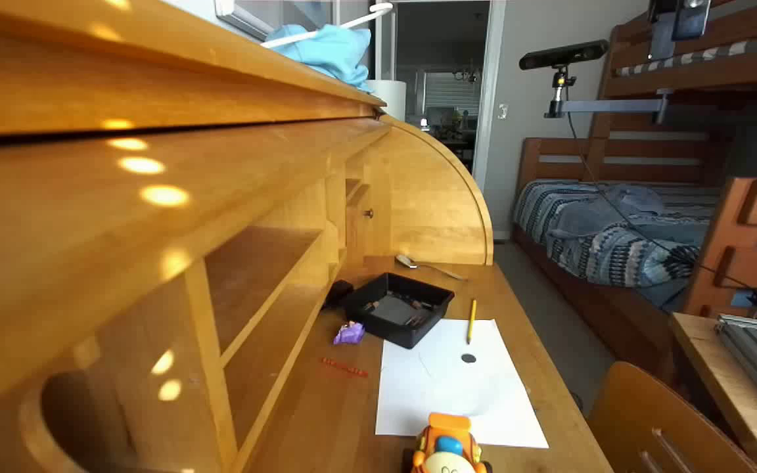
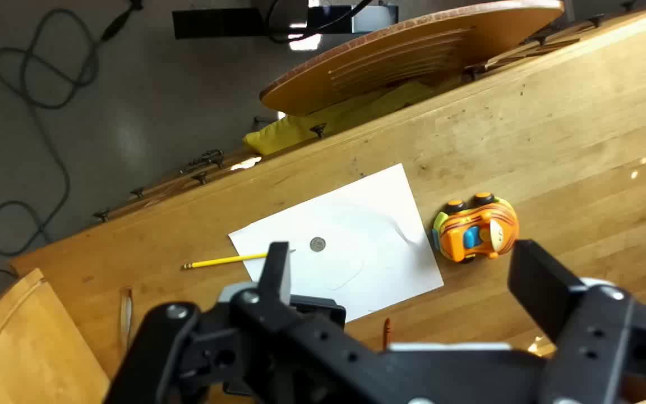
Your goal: Use the pencil to draw around the coin
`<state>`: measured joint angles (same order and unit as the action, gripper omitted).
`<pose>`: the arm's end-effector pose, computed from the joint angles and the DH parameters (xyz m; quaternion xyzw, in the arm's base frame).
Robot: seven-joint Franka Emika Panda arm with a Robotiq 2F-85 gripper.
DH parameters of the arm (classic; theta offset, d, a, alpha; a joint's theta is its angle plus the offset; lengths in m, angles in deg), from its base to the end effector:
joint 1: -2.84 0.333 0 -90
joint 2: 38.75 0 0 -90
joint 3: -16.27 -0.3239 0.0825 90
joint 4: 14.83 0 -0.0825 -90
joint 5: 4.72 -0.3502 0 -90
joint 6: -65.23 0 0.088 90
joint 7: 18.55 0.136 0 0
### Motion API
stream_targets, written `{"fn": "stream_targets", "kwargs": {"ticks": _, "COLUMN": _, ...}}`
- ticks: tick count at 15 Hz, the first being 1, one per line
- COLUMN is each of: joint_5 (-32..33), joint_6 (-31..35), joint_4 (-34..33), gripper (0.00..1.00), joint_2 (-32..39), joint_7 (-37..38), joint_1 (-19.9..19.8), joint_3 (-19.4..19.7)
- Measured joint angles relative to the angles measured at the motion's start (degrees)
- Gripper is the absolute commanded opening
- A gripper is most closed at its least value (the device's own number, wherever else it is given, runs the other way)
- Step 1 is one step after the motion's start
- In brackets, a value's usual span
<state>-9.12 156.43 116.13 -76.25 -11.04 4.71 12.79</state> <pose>0.3031 0.0434 0.5616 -0.9992 0.0271 0.0221 0.0176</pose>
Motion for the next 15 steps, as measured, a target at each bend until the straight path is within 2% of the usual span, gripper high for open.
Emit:
{"fn": "stream_targets", "kwargs": {"ticks": 6, "joint_5": 0.0, "joint_6": 0.0, "joint_4": 0.0, "gripper": 1.0, "joint_2": 0.0, "joint_7": 0.0, "joint_1": 0.0, "joint_3": 0.0}}
{"fn": "stream_targets", "kwargs": {"ticks": 8, "joint_5": 1.7, "joint_6": 0.8, "joint_4": 0.3, "gripper": 1.0, "joint_2": 0.5, "joint_7": 2.3, "joint_1": -1.1, "joint_3": -0.4}}
{"fn": "stream_targets", "kwargs": {"ticks": 10, "joint_5": 5.3, "joint_6": 5.9, "joint_4": 2.2, "gripper": 1.0, "joint_2": 1.6, "joint_7": 5.1, "joint_1": -3.4, "joint_3": -0.8}}
{"fn": "stream_targets", "kwargs": {"ticks": 13, "joint_5": 10.5, "joint_6": 18.1, "joint_4": 7.0, "gripper": 1.0, "joint_2": 3.9, "joint_7": 9.1, "joint_1": -6.9, "joint_3": -0.8}}
{"fn": "stream_targets", "kwargs": {"ticks": 15, "joint_5": 11.4, "joint_6": 26.1, "joint_4": 10.2, "gripper": 1.0, "joint_2": 5.5, "joint_7": 11.4, "joint_1": -8.7, "joint_3": -0.5}}
